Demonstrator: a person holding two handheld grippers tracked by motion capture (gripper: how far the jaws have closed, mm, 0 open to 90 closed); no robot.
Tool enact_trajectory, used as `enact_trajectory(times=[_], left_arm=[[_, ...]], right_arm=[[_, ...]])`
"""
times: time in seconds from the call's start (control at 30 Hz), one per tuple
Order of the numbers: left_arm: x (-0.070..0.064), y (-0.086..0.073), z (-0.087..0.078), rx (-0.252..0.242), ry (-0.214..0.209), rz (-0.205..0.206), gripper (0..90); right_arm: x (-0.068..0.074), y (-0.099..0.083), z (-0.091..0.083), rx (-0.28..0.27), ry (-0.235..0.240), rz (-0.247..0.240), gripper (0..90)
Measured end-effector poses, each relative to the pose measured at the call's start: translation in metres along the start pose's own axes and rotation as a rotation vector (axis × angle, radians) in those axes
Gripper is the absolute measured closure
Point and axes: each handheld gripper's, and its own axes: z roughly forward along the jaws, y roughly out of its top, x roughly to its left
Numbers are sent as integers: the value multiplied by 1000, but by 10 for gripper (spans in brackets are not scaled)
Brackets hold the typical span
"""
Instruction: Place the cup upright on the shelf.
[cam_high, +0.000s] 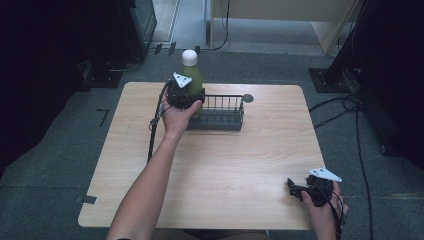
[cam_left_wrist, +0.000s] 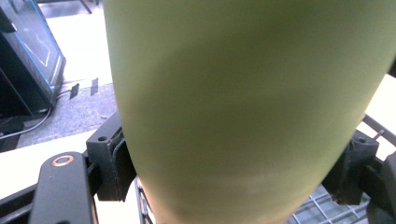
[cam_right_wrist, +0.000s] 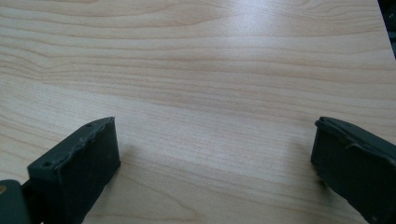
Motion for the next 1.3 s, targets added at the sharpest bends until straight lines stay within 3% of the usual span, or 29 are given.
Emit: enact_trajectory(times=[0.33,0.53,0.73,1.07,1.3], left_arm=[[3,-8,2,-3,-25,10,209],[4,-6,1,19,-21,-17,205],[9,-3,-3,26,-62,-63,165],[7,-1,-8,17,-46,-30,200],[9,-1,-8,19,-59,-55,173]], right_arm=[[0,0,0,0,0,-1,4],[0,0,0,0,0,-1,4],[0,0,0,0,0,0,4],[0,0,0,-1,0,-2,4],[0,0,0,0,0,0,4]])
